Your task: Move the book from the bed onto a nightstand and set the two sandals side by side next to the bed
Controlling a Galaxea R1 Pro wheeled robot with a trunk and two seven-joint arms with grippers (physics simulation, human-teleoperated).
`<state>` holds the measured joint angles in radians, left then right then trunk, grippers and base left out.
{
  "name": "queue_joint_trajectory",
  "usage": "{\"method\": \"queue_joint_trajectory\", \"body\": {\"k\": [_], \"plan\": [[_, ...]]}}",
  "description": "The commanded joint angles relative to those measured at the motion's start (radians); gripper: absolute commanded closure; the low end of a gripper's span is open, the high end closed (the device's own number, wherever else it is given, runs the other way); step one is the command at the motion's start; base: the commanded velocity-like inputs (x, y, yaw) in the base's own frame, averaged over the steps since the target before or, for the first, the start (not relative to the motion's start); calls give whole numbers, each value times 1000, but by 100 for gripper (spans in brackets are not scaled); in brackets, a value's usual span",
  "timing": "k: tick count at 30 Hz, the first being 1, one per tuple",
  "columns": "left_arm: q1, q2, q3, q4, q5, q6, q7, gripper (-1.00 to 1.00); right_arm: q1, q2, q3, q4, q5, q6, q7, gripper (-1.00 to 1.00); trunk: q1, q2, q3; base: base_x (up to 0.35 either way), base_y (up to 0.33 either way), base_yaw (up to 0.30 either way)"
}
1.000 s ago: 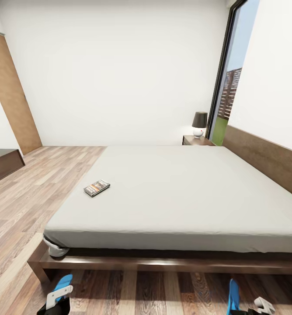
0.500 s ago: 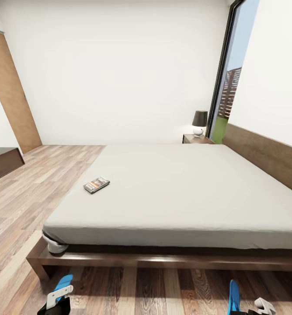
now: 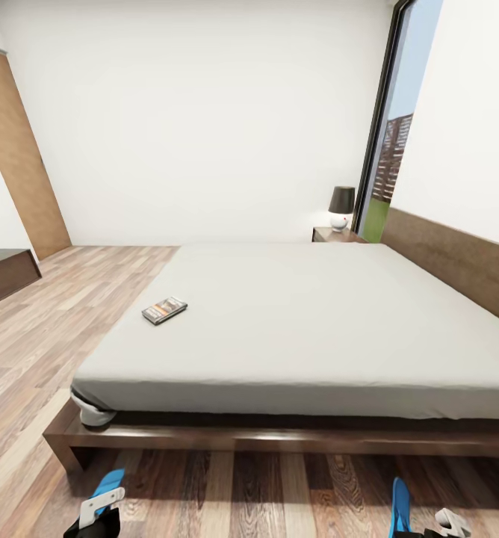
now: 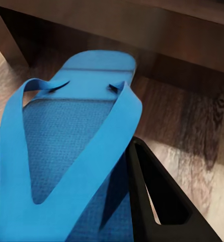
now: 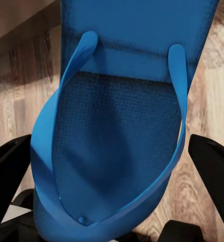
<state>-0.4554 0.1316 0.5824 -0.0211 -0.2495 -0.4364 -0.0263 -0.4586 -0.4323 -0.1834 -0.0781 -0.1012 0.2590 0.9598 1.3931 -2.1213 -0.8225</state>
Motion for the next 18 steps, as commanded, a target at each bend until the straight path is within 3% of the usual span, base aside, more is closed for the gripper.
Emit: {"method": "queue_joint_trajectory", "body": {"k": [1,18], "plan": [[-1,1,8,1,-10,-4,0,100,-1,0,1,0,-11,10,2,100,4,-8,-4,0,0,0],[-1,4,10,1,-10,-5,0,100,0,1,2,1,-11,-18,0,100,69,-127,-57,0,0,0]]}}
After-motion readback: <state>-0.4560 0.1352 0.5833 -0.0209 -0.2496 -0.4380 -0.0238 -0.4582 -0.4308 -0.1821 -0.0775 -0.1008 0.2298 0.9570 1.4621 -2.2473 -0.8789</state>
